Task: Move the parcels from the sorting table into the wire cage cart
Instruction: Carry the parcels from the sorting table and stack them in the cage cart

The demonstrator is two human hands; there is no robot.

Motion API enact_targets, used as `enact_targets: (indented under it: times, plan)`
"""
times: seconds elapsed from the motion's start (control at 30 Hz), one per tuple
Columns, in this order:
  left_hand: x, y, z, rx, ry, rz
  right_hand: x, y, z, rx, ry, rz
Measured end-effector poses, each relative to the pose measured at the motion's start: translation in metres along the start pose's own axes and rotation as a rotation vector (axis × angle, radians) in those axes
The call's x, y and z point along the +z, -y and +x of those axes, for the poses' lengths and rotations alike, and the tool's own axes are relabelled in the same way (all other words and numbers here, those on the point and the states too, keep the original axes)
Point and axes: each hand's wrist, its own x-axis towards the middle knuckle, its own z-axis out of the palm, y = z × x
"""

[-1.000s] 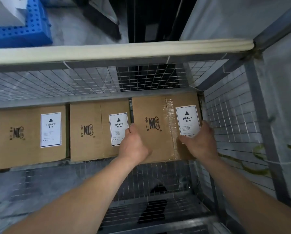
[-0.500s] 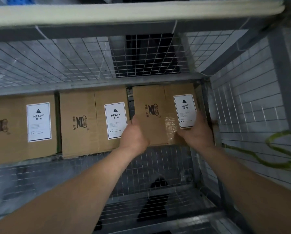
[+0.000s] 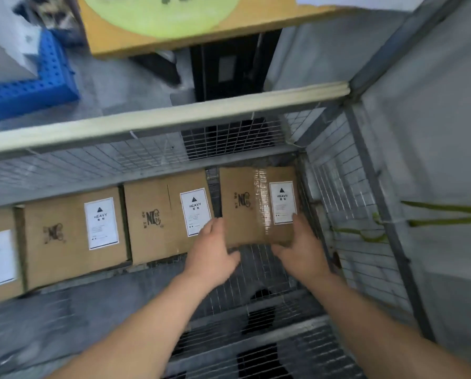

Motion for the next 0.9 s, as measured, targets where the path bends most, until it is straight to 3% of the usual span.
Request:
enact_targets:
  times: [0.1, 0.3, 0.47, 0.9]
  plan:
    - [-0.031, -0.011, -0.042, 0.037, 0.038, 0.103, -0.011, 0.002, -0.030, 0.043, -0.005, -0.005]
    - [-0.110, -0.048, -0.134, 0.226, 0.023, 0.287, -0.077, 0.089, -0.162, 0.036, -0.110, -0.079]
    - [-0.159, -0.083, -0.211, 0.401, -0.029, 0.433, -0.103, 0.118, -0.255, 0.033, -0.224, -0.089]
    - [-0.158, -0.122, -0.357, 0.718, -0.067, 0.631, -0.140, 0.101, -0.448, 0.182, -0.457, -0.074]
